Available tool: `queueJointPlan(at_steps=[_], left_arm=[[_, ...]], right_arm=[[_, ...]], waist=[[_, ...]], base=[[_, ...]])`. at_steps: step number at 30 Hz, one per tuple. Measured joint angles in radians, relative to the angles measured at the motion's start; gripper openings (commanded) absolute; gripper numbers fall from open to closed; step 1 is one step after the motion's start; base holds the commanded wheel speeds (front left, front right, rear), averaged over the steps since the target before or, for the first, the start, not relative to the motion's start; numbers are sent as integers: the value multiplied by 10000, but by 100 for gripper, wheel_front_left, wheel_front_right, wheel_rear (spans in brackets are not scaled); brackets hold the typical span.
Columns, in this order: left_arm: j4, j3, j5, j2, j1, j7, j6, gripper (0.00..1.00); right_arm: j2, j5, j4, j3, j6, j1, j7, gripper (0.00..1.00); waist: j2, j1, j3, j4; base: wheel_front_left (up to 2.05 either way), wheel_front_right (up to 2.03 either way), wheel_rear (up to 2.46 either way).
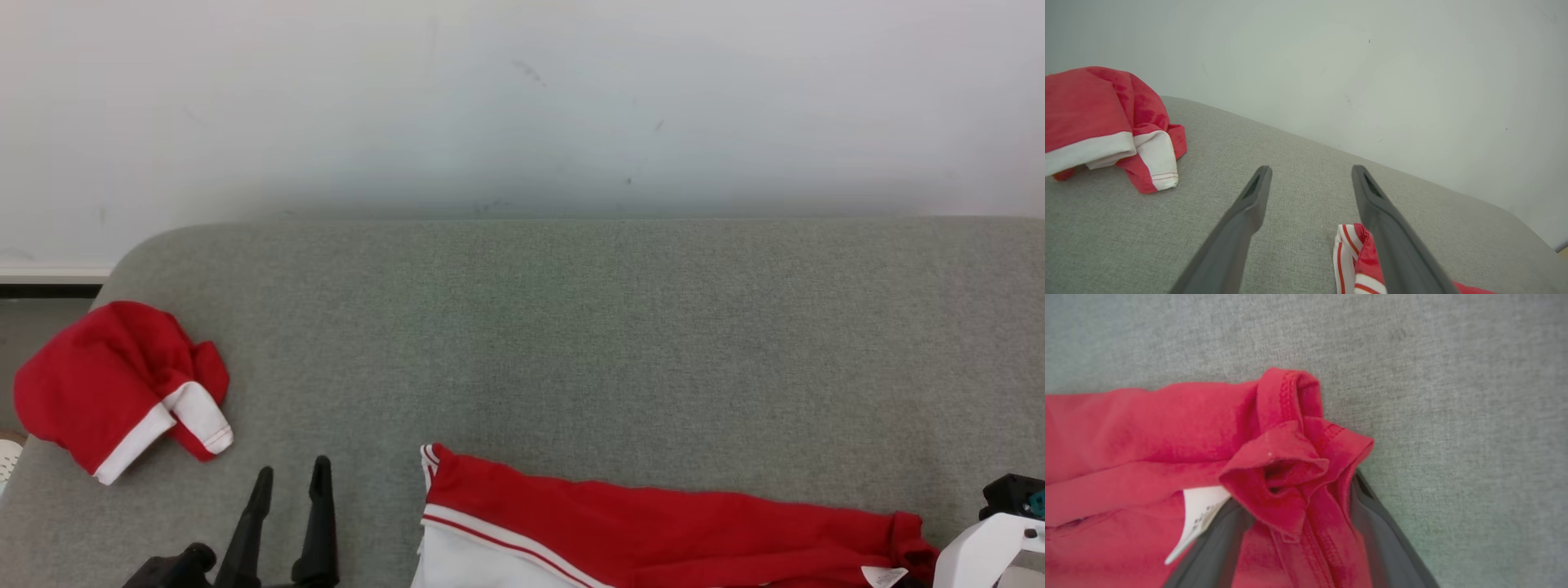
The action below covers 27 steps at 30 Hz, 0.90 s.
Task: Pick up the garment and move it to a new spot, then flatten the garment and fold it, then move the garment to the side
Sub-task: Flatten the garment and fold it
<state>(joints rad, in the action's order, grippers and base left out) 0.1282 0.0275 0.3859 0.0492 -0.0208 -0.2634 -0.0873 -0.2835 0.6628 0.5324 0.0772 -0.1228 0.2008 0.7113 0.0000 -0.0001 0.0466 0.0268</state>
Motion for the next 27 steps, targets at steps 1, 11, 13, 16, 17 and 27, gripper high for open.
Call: queueJointPlan(at_steps=[1, 11, 13, 16, 17, 27], left_arm=[[15, 10, 36, 0, 0, 2, 0, 100], [174, 107, 207, 0, -23, 2, 42, 100], [196, 117, 215, -2, -42, 2, 42, 100], [213, 98, 222, 0, -60, 2, 40, 100], [217, 88, 222, 0, -68, 2, 40, 100], [357, 52, 222, 0, -90, 2, -36, 100]], right_arm=[[2, -65, -71, -50, 0, 0, 138, 79], [671, -594, -1016, -616, -44, -189, 711, 0], [711, -696, -1143, -790, -50, -248, 754, 0], [732, -825, -1346, -1068, -63, -337, 771, 0], [731, -878, -1419, -1160, -63, -368, 796, 0], [397, -1220, -2042, -2222, -79, -607, 1160, 0]], waist=[[0, 0, -16, 15], [0, 1, -239, 132], [1, 2, -258, 133], [0, 2, -272, 111], [0, 1, -274, 96], [1, 1, -311, -208]], base=[[0, 0, 0], [0, 0, 0], [0, 0, 0], [0, 0, 0], [0, 0, 0], [0, 0, 0]])
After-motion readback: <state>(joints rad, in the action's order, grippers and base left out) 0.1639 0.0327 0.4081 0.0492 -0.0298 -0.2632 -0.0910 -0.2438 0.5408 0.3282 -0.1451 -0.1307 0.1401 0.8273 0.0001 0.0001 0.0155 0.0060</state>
